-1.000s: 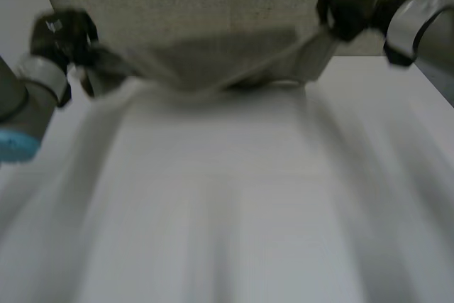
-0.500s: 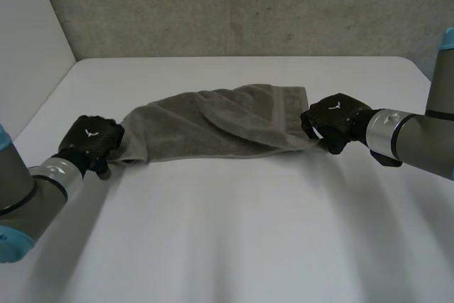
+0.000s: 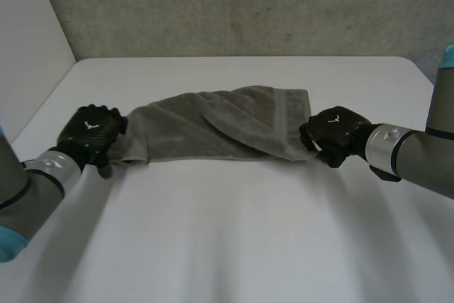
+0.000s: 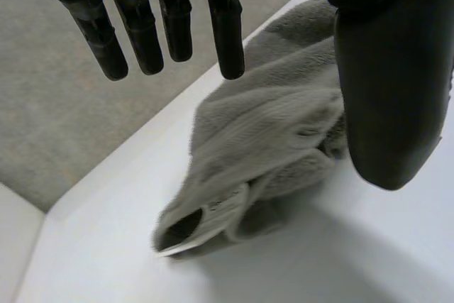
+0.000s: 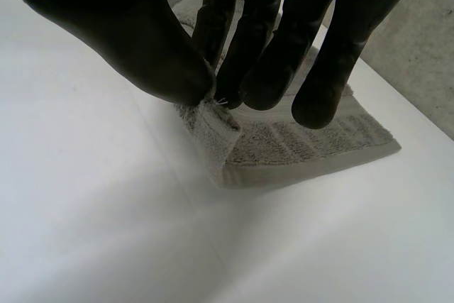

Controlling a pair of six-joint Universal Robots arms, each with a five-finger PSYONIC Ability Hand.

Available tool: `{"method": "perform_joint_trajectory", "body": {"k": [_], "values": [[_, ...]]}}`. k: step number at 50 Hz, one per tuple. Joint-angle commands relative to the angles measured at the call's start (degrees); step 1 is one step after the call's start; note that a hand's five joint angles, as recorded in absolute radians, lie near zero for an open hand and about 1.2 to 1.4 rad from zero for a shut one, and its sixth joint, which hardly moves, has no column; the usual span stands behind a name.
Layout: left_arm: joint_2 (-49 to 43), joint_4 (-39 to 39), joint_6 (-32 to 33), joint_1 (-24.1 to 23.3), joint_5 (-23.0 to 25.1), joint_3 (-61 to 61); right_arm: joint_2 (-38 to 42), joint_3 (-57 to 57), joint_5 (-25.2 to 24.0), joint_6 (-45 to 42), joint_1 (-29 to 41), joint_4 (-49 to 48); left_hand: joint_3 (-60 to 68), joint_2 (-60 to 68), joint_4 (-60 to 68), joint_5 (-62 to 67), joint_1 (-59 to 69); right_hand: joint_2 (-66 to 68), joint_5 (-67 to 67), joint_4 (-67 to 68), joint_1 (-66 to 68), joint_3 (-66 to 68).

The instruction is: Fold the towel.

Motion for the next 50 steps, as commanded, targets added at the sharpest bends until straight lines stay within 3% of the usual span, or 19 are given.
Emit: {"method": "perform_joint_trajectory", "body": {"k": [1,28,35,37,40,46,50], "values": [[-4.3,0.0,-0.5,-4.1,-0.1,3.8,0.1,1.2,0.0,0.0,-0.1,-1.3,0.7,0.7,0.8,0.6,0.6,4.0,3.2,3.2,3.9,3.0],[-15.3,0.0,0.5,-5.7,-3.4,14.7,0.6,1.9,-0.2,-0.1,-2.0,-2.2,14.8,14.8,14.9,14.7,14.8,4.0,3.2,3.2,3.9,3.0],[-15.4,-0.3,0.5,-5.7,-3.5,15.2,0.2,1.7,0.0,0.0,-2.0,-2.6,37.4,37.3,37.5,37.2,37.3,4.0,3.2,3.2,3.9,3.0],[-13.9,-0.5,0.4,-5.7,-3.6,15.6,0.1,1.4,0.2,0.2,-2.0,-2.6,50.0,49.9,50.1,49.8,49.9,4.0,3.2,3.2,3.9,3.0],[-9.8,-0.5,-0.3,-5.8,-3.6,15.9,-0.6,0.4,0.7,1.3,-2.0,-2.6,58.4,58.3,58.5,58.2,58.3,4.0,3.2,3.2,3.9,3.0],[-3.5,-0.5,-2.0,-5.9,-3.6,16.0,-4.6,-3.0,1.6,7.4,-2.3,-1.6,59.2,59.2,59.3,59.1,59.2,4.0,3.2,3.2,3.9,3.0],[3.1,-0.7,-7.2,-6.1,-3.6,16.2,-6.8,-5.0,1.5,10.5,-3.9,-0.9,59.2,59.2,59.3,59.1,59.2,4.0,3.2,3.2,3.9,3.0]]}}
